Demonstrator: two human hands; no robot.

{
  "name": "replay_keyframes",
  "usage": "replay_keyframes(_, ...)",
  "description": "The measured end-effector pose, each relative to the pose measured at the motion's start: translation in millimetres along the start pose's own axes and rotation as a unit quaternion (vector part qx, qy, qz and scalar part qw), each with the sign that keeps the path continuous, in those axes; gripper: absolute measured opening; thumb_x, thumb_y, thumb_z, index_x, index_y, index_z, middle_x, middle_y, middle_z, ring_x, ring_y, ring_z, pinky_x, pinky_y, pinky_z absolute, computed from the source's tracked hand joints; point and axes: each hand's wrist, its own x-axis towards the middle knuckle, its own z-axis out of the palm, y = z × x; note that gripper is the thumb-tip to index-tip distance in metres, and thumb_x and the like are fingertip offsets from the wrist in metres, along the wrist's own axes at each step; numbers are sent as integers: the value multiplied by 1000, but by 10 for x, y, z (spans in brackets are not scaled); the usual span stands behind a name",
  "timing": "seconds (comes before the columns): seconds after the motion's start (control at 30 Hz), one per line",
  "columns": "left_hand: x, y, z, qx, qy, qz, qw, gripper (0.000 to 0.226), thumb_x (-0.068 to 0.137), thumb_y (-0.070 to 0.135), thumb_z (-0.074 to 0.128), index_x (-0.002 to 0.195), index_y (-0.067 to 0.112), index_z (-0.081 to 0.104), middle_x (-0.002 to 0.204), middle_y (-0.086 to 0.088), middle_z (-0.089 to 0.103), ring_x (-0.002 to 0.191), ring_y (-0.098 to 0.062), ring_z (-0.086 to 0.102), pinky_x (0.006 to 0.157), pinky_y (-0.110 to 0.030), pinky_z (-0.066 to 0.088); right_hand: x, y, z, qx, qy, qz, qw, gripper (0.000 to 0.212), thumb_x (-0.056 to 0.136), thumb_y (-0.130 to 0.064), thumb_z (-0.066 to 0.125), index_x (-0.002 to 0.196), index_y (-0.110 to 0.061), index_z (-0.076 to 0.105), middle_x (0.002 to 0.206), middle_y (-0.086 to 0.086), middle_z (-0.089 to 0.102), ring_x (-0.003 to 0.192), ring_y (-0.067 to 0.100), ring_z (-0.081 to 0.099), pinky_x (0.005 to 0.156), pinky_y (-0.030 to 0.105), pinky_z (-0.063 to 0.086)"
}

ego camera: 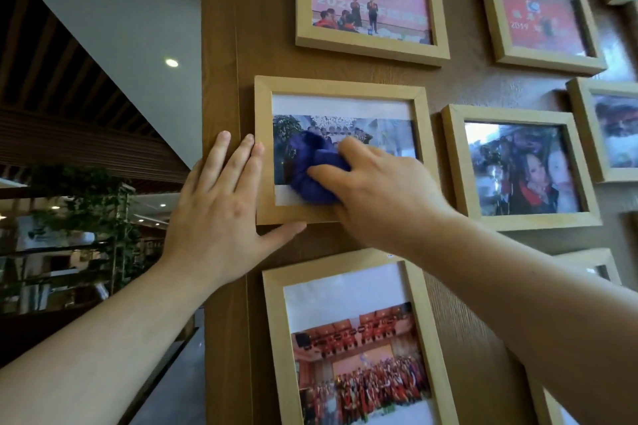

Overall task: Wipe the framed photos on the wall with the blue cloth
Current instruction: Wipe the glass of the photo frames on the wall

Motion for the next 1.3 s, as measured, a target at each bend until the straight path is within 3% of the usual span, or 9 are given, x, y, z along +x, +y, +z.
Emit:
replay_keyframes(0.2, 4, -7, 0, -6, 5, 3, 1000, 107, 76, 84, 33, 148, 5, 24, 155, -16, 33, 148, -30, 15, 111, -57, 32, 66, -132, 31, -2, 7, -40, 999, 27, 87, -31, 54, 114, -25, 56, 102, 7, 48, 82, 27, 51, 46, 35, 40)
replay_keyframes(0.47, 0, -12, 14, 9, 3, -2, 1000, 107, 76, 83, 34, 149, 6, 21, 157, -14, 30, 148, -30, 13, 114, -55, 27, -391, 514, 85, -16, -34, -7, 999, 31, 84, -25, 57, 115, -25, 56, 101, 9, 51, 81, 29, 55, 47, 36, 46)
replay_keyframes(0.6, 1, 15, 0, 20, -6, -1, 1000, 107, 76, 83, 33, 149, 6, 20, 157, -16, 29, 148, -31, 12, 115, -57, 23, -581, 862, 109, -27, -33, 5, 999, 36, 81, -31, 52, 116, -22, 57, 99, 12, 52, 77, 30, 56, 47, 31, 37)
replay_keyframes(0.7, -9, 20, -23, 32, -16, -1, 999, 106, 77, 83, 32, 150, 7, 19, 158, -17, 25, 148, -31, 12, 116, -58, 18, -622, 989, 142, -24, -11, -12, 1000, 38, 82, -28, 51, 118, -17, 57, 98, 15, 53, 75, 34, 56, 44, 32, 38)
replay_keyframes(0.97, -163, 375, -170, 29, -16, 100, 994, 86, 89, 69, 34, 147, 6, 30, 157, -19, 25, 148, -33, 13, 117, -59, 15, -724, 1046, 78, -15, 16, -46, 999, 52, 85, -15, 56, 135, -11, 45, 113, 24, 52, 83, 38, 56, 48, 38, 46)
replay_keyframes(1.13, -292, 704, -117, -30, -16, 171, 985, 81, 91, 63, 37, 146, 5, 31, 155, -19, 30, 146, -34, 21, 113, -59, 25, -895, 976, -92, -66, -41, -53, 996, 65, 83, -12, 57, 143, -11, 33, 124, 20, 51, 95, 35, 57, 53, 37, 44)
replay_keyframes(1.3, -420, 845, 6, -99, -23, 206, 973, 82, 92, 65, 33, 149, 7, 27, 156, -17, 30, 147, -32, 19, 114, -57, 25, -1116, 726, -388, -111, -119, -44, 986, 69, 81, -11, 62, 142, -12, 30, 119, 16, 55, 90, 31, 60, 53, 37, 50)
